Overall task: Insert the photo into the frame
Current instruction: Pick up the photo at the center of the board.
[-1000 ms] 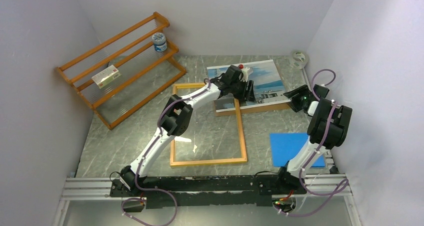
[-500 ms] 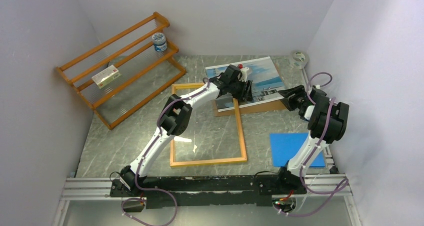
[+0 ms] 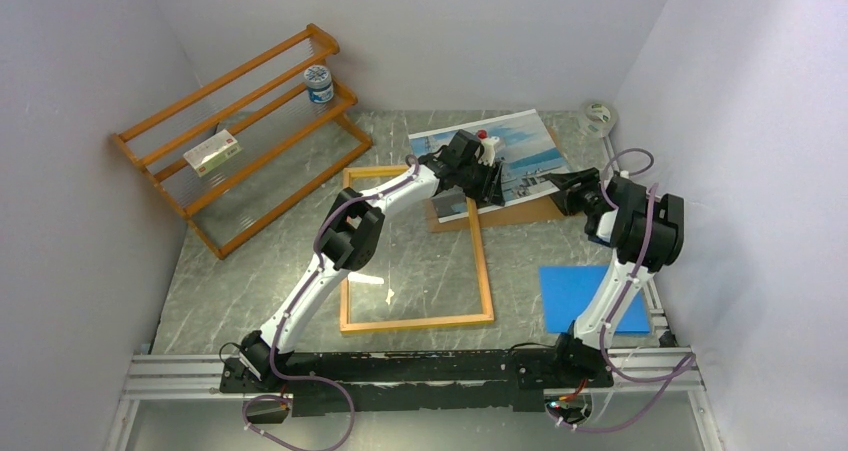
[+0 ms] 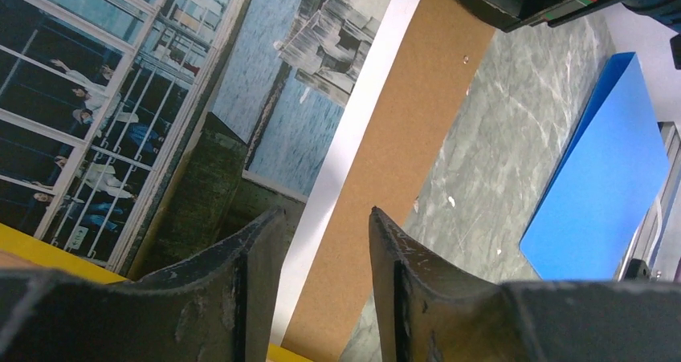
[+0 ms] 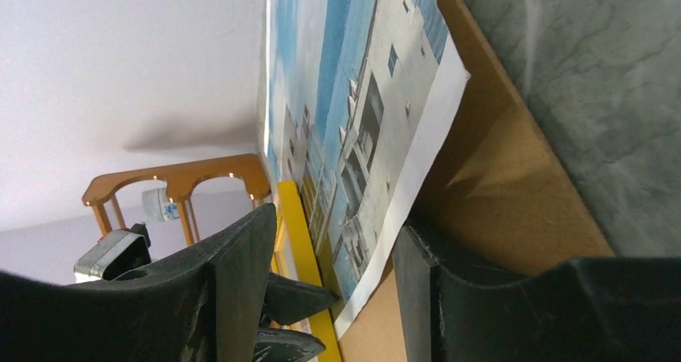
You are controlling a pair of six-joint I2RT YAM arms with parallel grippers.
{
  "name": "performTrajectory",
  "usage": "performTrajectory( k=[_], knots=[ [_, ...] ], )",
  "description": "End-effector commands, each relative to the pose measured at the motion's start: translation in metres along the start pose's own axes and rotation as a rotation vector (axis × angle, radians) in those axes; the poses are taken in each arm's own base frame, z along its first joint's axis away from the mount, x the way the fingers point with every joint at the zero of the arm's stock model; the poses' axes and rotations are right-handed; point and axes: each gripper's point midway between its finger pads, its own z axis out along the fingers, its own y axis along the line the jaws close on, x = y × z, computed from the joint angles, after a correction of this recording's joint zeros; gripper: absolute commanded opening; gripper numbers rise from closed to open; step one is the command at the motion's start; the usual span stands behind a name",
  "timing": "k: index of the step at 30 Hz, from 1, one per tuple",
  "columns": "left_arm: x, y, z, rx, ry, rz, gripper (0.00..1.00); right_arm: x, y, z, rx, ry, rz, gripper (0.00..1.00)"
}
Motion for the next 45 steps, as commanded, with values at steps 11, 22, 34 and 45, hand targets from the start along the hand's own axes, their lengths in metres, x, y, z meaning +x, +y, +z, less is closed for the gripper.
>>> performTrajectory(
  k=[11,22,34,45],
  knots=[
    [0.071,0.036,0.001,-0.064,0.198,0.006,0.46,0.004,0.016,0.024,-0.079,-0.021,-0.003,0.46],
    [-0.03,-0.014,-0.045,0.036,-0.037,-0.03,0.62,-0.006,0.037,0.036,-0.009,-0.077,-0.189,0.0],
    [-0.097,-0.055,-0.163,0.002,-0.206,0.047,0.74,-0.066,0.128,-0.017,0.16,-0.29,-0.582,0.0],
    [-0.077,0.016,-0.267,-0.394,-0.193,-0.082,0.75,-0.021,0.281,-0.095,0.033,-0.293,-0.848,0.0]
  ],
)
